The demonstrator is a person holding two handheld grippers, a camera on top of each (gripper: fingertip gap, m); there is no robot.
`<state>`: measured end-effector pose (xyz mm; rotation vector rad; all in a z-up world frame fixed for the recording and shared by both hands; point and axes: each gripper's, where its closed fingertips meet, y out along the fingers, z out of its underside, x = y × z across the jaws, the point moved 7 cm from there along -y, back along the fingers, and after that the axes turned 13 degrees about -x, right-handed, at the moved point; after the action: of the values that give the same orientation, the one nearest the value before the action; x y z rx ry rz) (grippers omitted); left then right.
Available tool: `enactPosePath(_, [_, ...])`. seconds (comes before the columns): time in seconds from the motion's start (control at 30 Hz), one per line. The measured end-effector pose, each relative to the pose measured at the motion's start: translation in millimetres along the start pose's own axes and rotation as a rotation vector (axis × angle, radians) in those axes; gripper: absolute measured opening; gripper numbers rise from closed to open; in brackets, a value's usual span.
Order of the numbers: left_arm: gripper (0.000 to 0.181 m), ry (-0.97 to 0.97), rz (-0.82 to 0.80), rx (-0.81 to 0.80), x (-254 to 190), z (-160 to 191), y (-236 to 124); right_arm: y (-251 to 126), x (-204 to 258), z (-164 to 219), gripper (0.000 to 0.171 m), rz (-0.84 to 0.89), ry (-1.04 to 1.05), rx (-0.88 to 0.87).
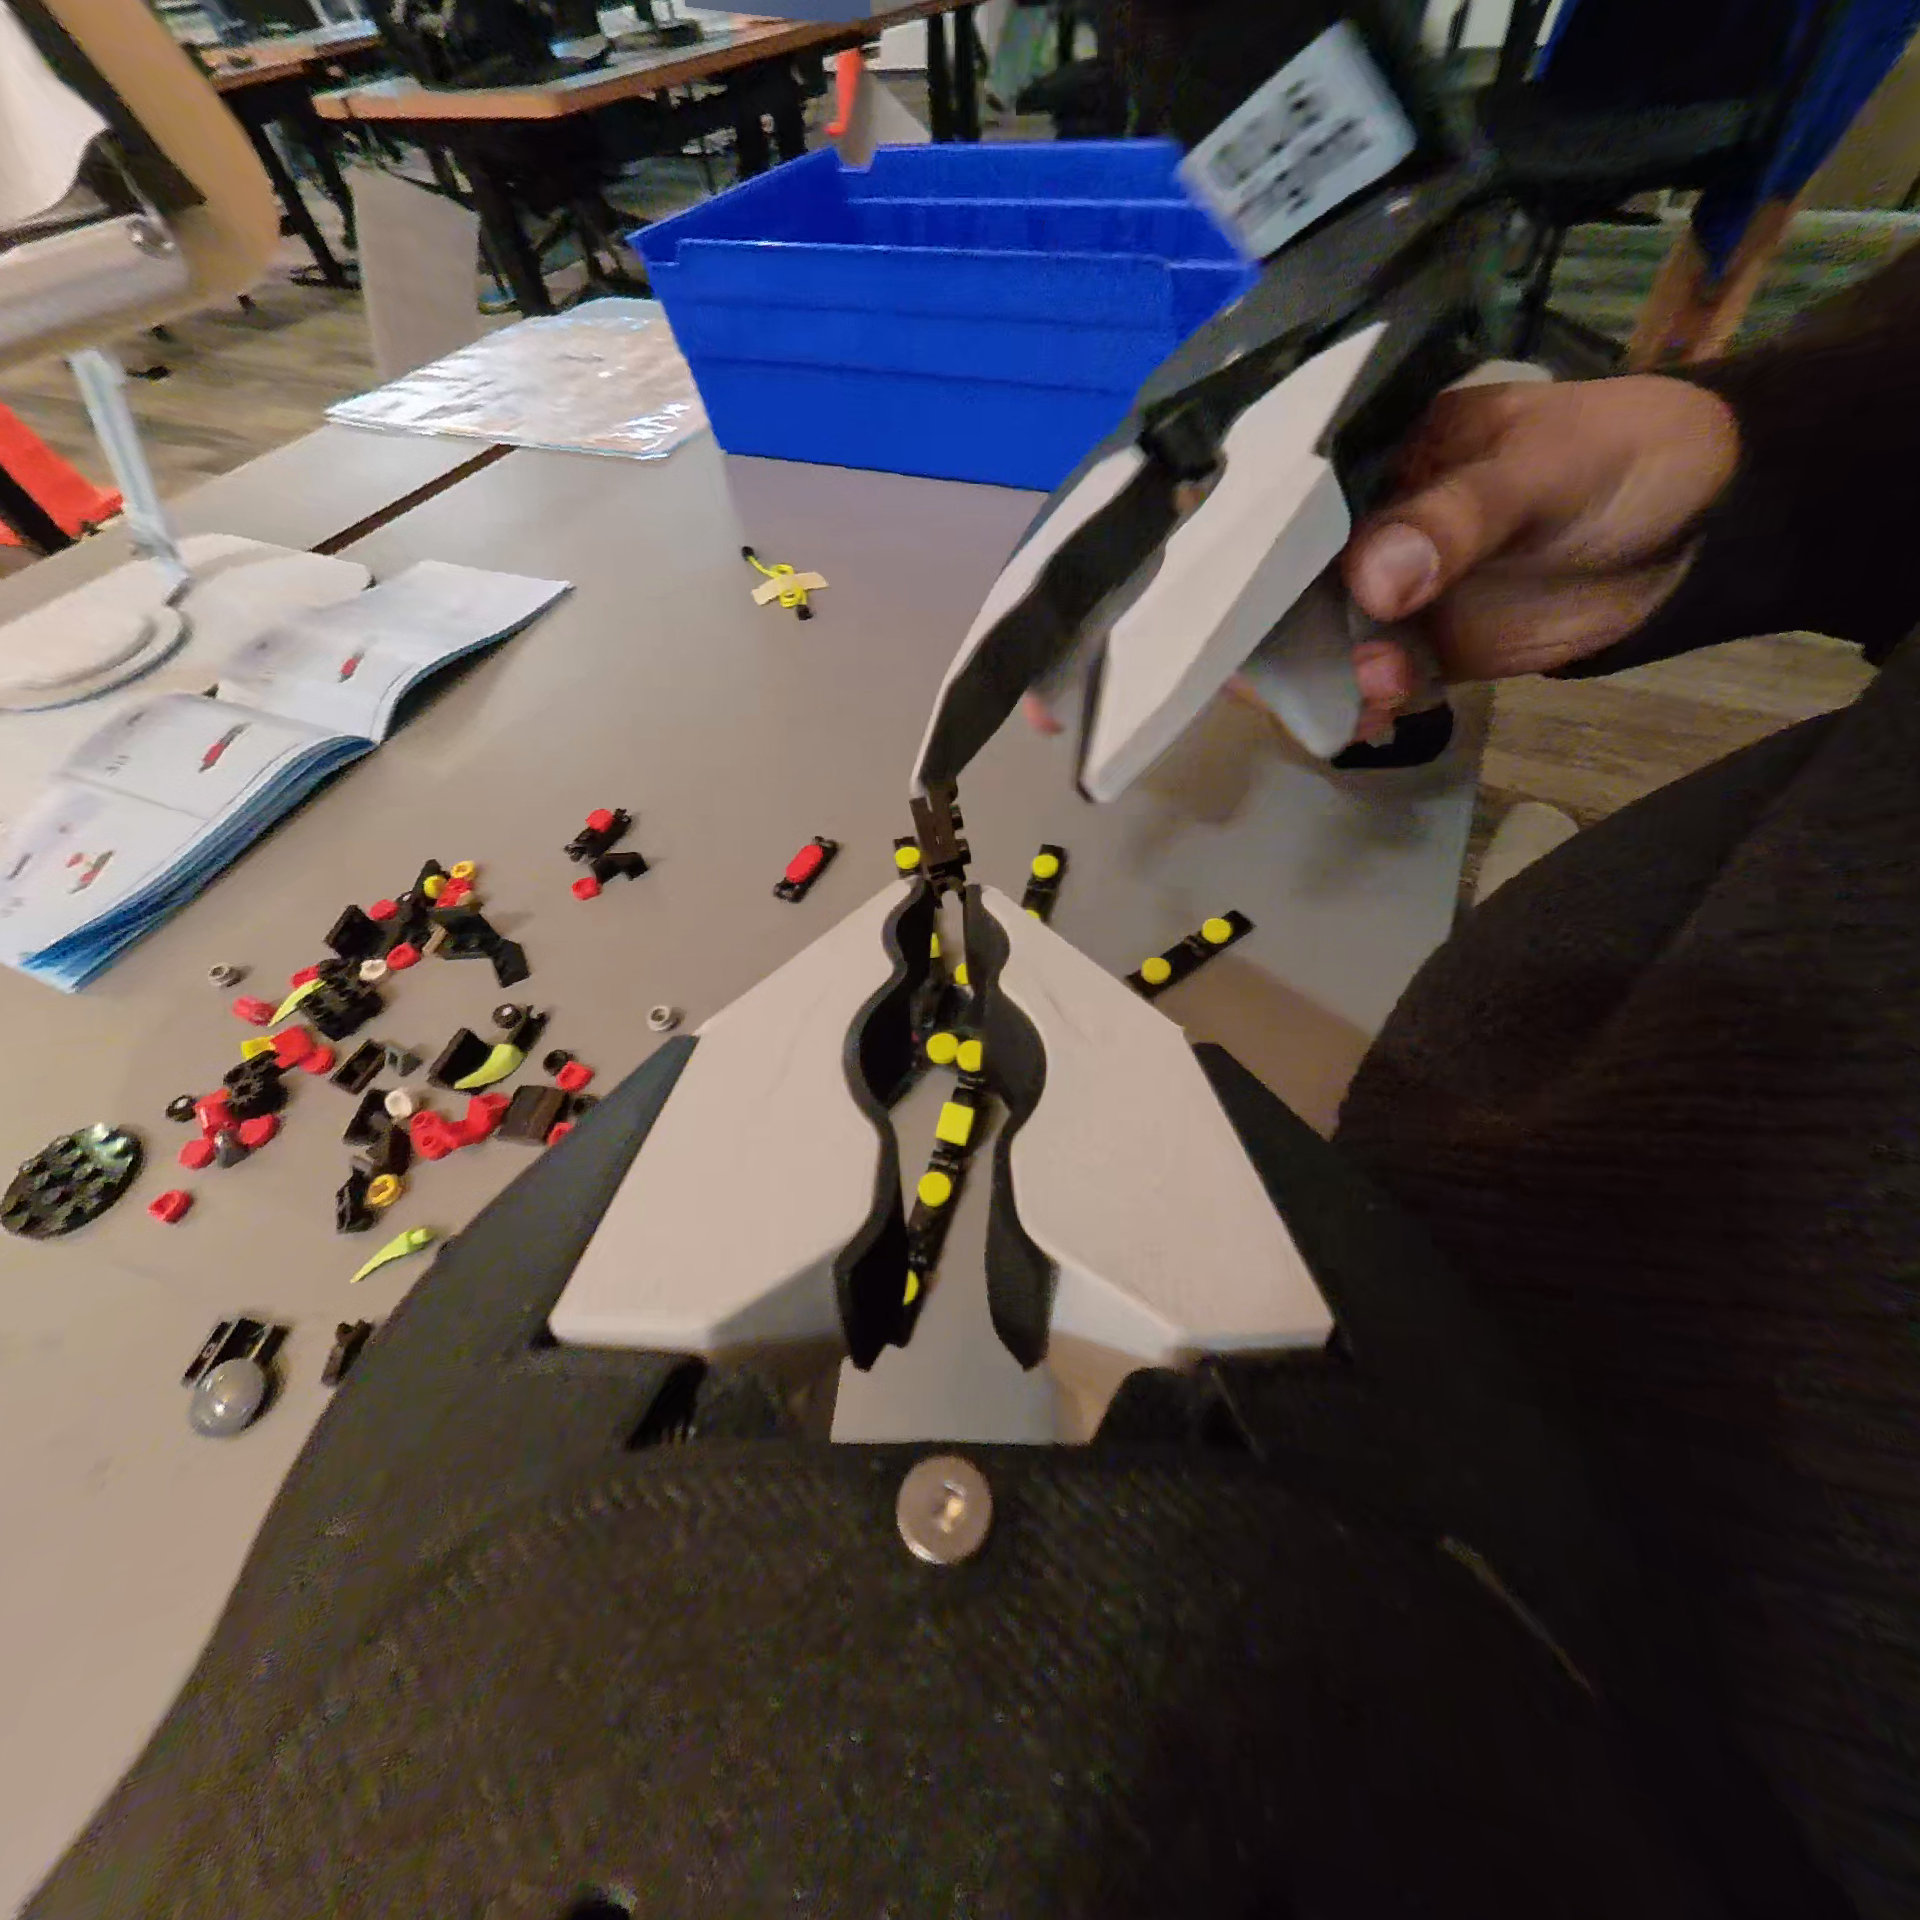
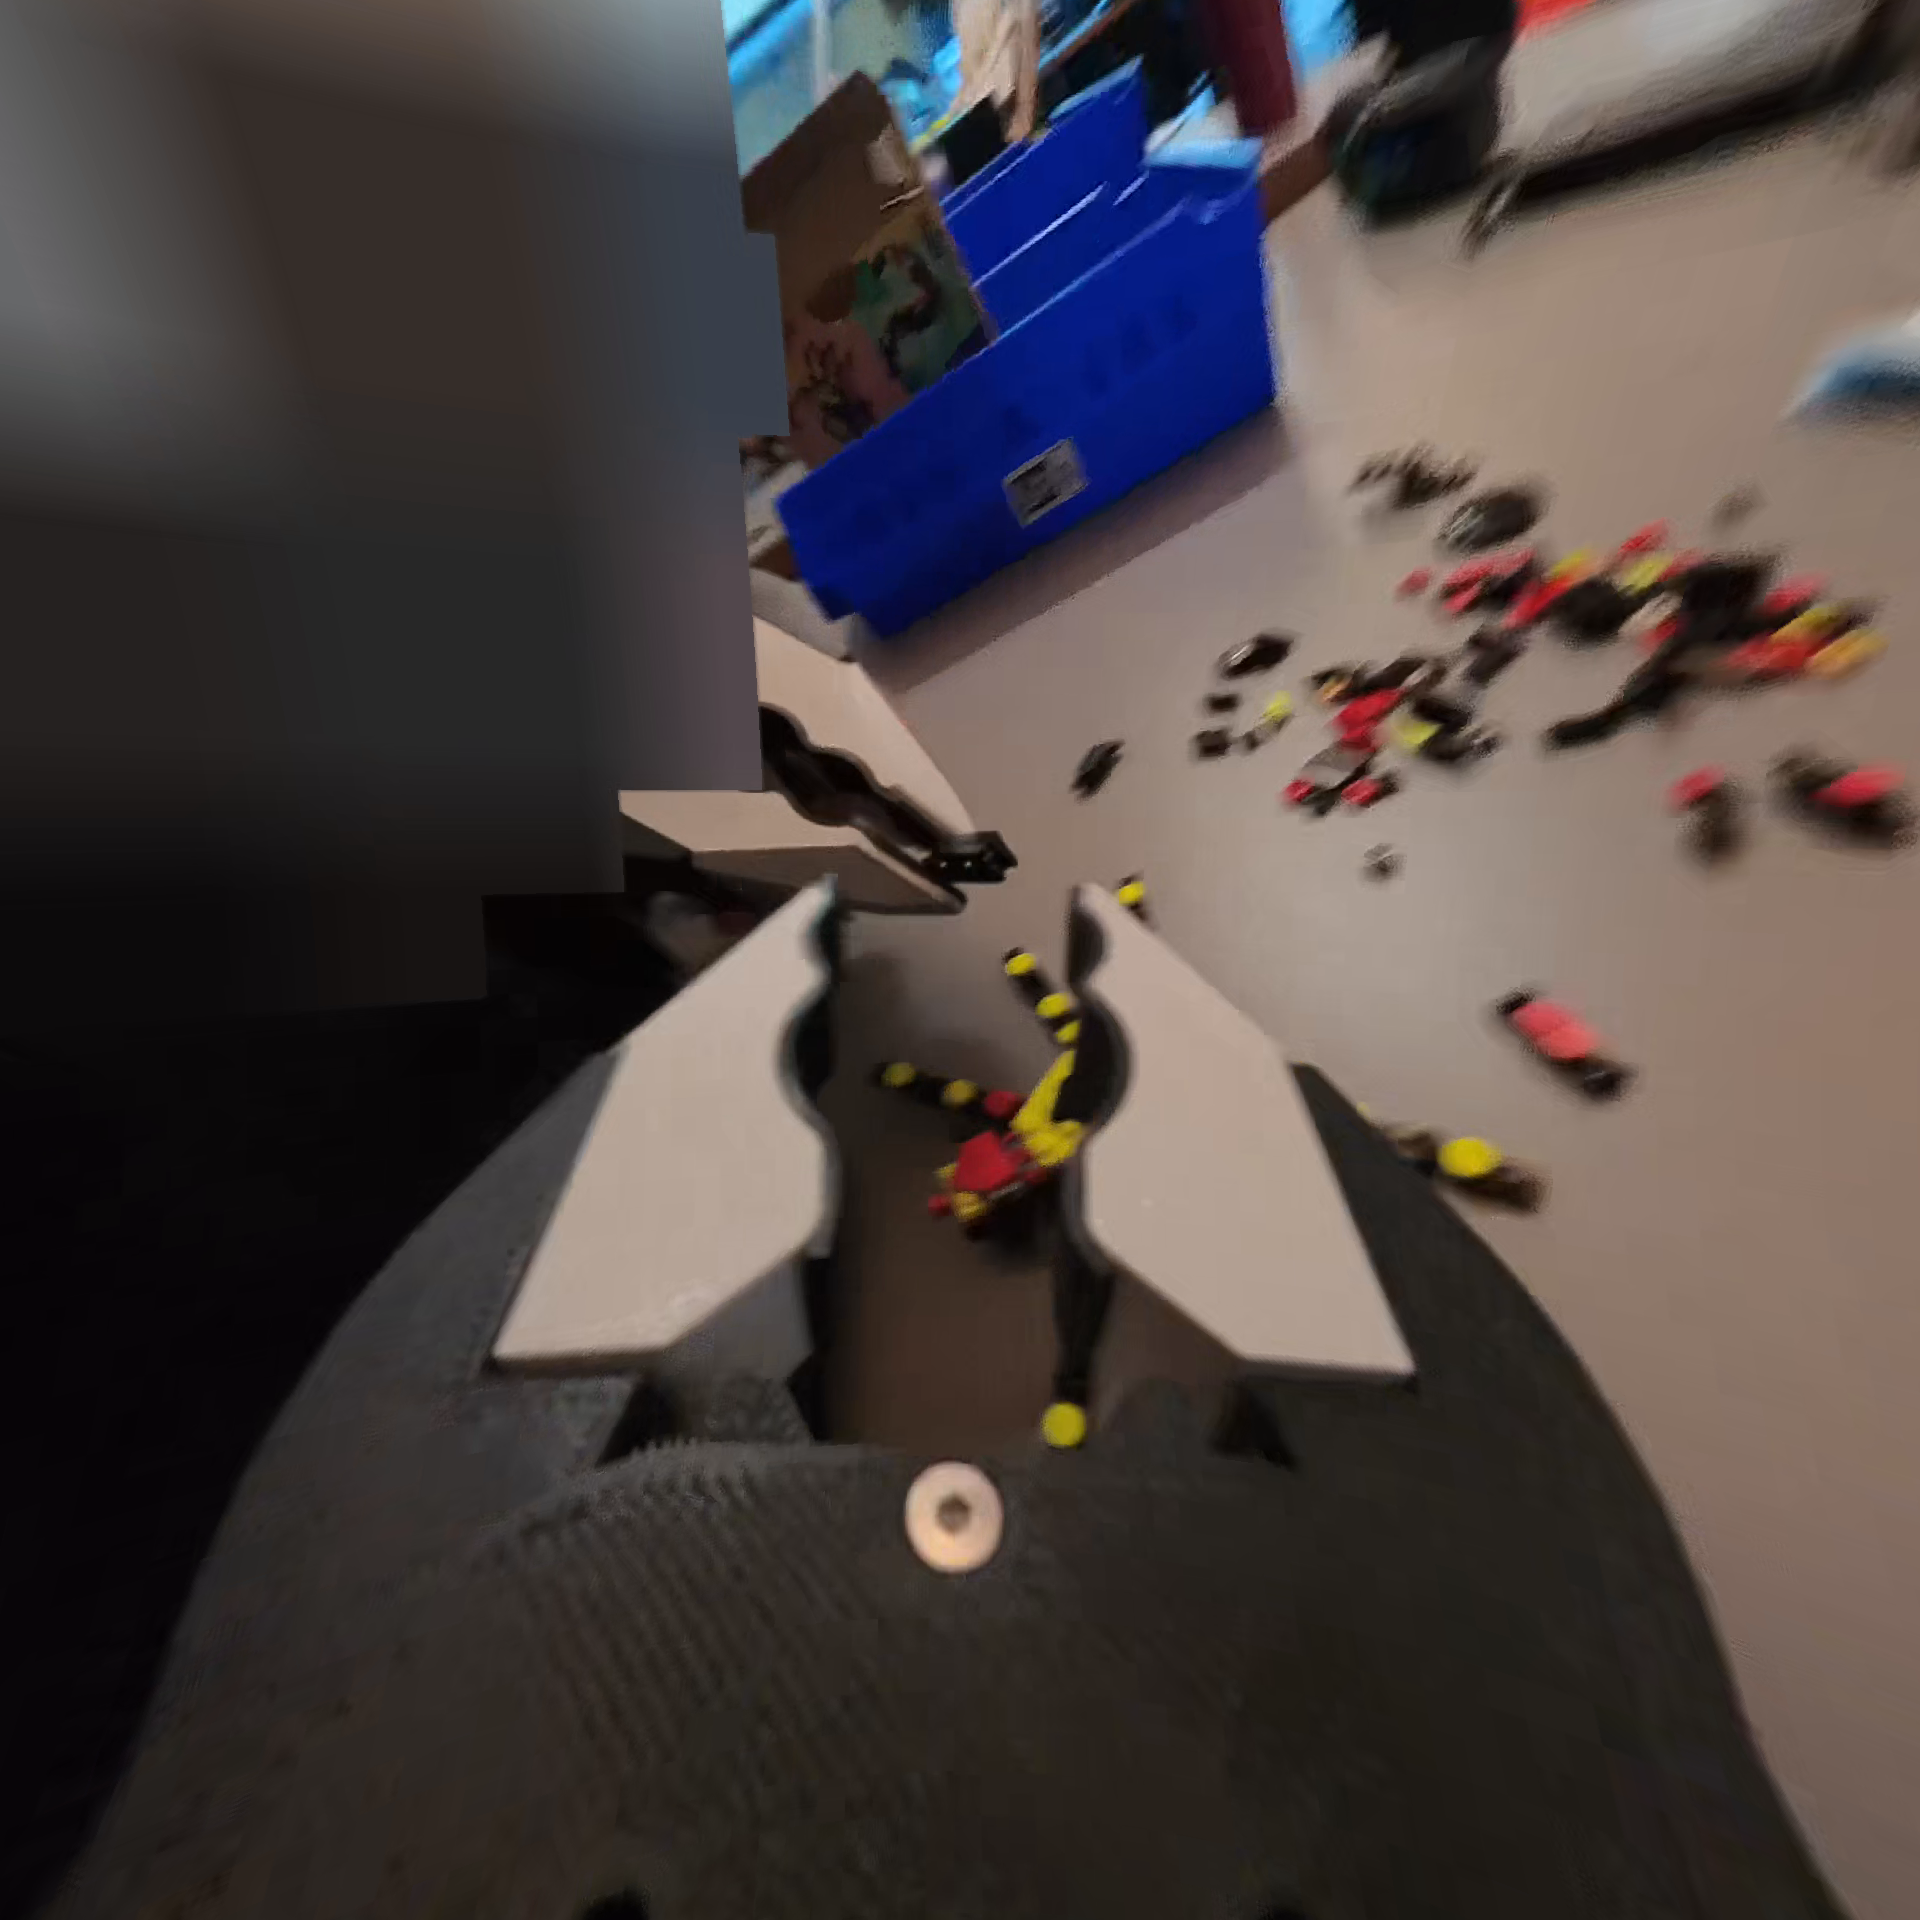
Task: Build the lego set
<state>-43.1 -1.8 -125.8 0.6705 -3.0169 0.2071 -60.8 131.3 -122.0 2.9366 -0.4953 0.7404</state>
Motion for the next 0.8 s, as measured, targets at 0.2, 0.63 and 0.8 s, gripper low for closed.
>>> enactPosePath(0.2, [0.001,-0.044,-0.044,-0.004,8.9,0.0,-1.6,-12.7,3.4,-13.3,0.0,0.083,-0.303,-0.103])
enactPosePath(0.63, [0.001,-0.137,-0.09,-0.078,20.3,-7.1,-8.1,6.5,16.8,-9.2,0.031,0.23,-0.426,-0.09])
enactPosePath(0.8, [0.001,-0.077,-0.007,-0.152,12.9,-15.0,-11.2,-4.1,-3.5,-22.3,0.042,0.636,-0.936,-0.046])
